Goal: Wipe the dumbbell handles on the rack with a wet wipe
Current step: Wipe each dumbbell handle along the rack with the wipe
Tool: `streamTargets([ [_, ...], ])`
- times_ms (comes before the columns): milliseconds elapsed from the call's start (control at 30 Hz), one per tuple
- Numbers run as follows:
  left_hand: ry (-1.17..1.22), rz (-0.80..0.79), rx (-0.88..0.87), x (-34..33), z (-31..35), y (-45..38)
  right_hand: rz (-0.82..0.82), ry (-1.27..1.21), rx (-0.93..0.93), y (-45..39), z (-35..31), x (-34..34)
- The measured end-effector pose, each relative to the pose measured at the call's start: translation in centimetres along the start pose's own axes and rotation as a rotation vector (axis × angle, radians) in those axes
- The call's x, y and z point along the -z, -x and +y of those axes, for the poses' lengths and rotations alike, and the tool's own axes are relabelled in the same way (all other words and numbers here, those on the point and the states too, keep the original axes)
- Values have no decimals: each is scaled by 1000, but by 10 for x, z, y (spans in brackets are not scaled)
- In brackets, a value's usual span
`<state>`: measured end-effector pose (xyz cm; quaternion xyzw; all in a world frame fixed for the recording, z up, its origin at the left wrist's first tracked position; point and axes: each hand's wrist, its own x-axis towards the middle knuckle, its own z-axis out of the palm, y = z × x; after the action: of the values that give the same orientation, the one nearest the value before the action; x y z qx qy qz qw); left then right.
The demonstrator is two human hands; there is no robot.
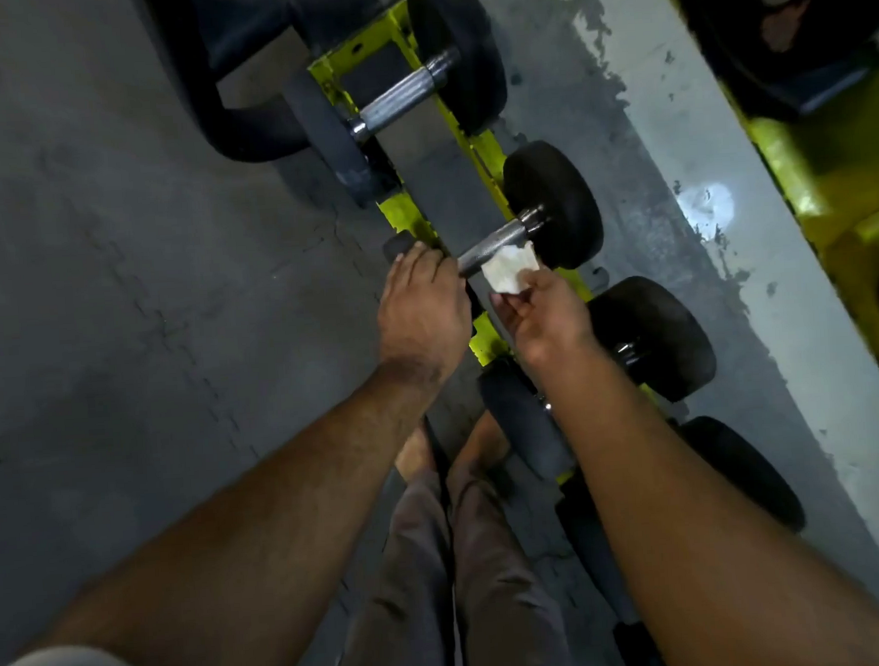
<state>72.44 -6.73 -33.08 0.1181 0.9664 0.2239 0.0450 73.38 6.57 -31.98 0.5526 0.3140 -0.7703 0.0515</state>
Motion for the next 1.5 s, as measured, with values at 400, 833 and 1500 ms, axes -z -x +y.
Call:
streamTargets([
  [400, 199, -195, 151, 2, 57, 79, 58, 198, 82, 48, -15, 74],
  [833, 274, -88, 351, -76, 82, 107, -173, 1510, 912, 18, -19, 143],
  [1500, 312, -8, 260, -91, 72, 111, -342, 2112, 1375, -24, -8, 204],
])
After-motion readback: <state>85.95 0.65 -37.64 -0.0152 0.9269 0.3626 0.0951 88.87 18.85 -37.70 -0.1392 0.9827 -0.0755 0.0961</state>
